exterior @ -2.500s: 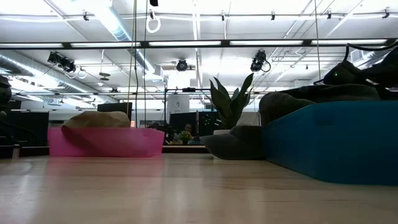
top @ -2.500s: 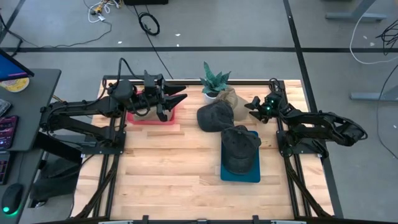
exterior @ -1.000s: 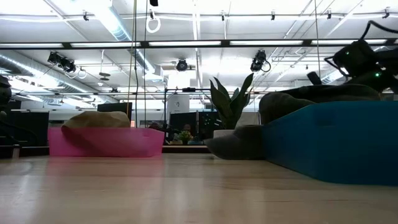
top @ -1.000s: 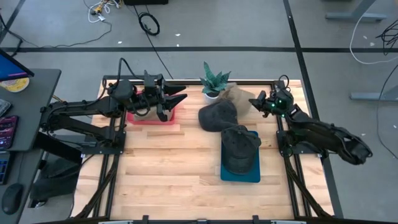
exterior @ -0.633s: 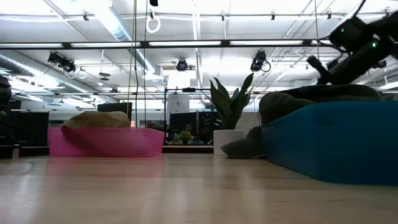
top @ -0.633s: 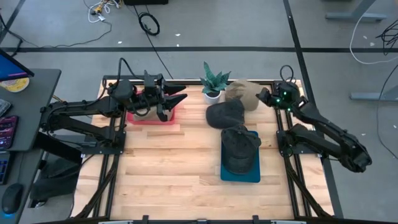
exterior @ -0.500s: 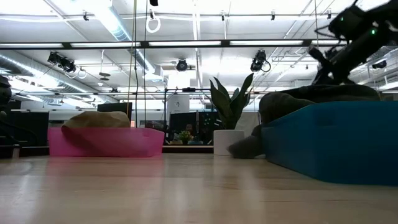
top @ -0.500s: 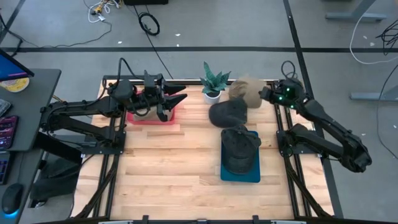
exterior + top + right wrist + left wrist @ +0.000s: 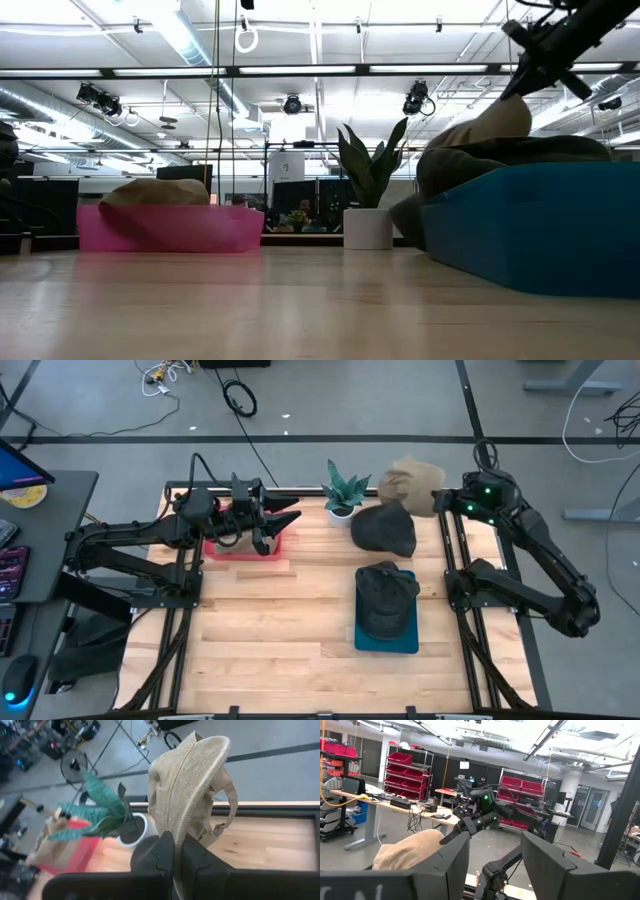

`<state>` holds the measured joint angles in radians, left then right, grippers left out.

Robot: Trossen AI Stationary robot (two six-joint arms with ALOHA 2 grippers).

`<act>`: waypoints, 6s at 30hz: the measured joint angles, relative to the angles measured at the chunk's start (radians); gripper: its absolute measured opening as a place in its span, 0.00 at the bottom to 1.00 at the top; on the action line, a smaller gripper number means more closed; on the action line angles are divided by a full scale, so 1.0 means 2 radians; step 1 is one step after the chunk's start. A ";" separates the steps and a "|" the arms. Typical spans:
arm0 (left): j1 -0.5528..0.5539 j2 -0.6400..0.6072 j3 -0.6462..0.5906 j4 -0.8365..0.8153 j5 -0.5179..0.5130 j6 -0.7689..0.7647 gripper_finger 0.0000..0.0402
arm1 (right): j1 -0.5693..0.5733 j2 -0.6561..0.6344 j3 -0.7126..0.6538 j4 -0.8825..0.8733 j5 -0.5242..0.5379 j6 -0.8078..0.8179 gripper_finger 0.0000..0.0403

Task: Pick & Place hat
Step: Put the brown cap into the pink bin

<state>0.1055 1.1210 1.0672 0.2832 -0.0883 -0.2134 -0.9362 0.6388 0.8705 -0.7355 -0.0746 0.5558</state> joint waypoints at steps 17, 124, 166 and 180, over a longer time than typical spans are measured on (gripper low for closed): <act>0.000 0.000 0.000 0.000 0.000 -0.002 0.45 | 0.043 0.000 0.097 -0.033 0.029 -0.112 0.01; 0.001 0.053 0.000 0.113 0.043 -0.186 0.55 | 0.266 0.275 0.184 0.411 -0.259 0.051 0.02; -0.033 0.050 0.000 0.197 0.183 -0.136 0.06 | 0.219 0.253 0.178 0.349 -0.374 0.002 0.30; -0.025 0.040 0.001 0.102 0.183 -0.134 0.06 | 0.142 0.191 0.178 0.176 -0.451 -0.062 0.59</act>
<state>0.0561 1.2016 1.0685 0.4869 0.2770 -0.4812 -0.6514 1.0201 1.2274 -0.3841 -0.9773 0.4315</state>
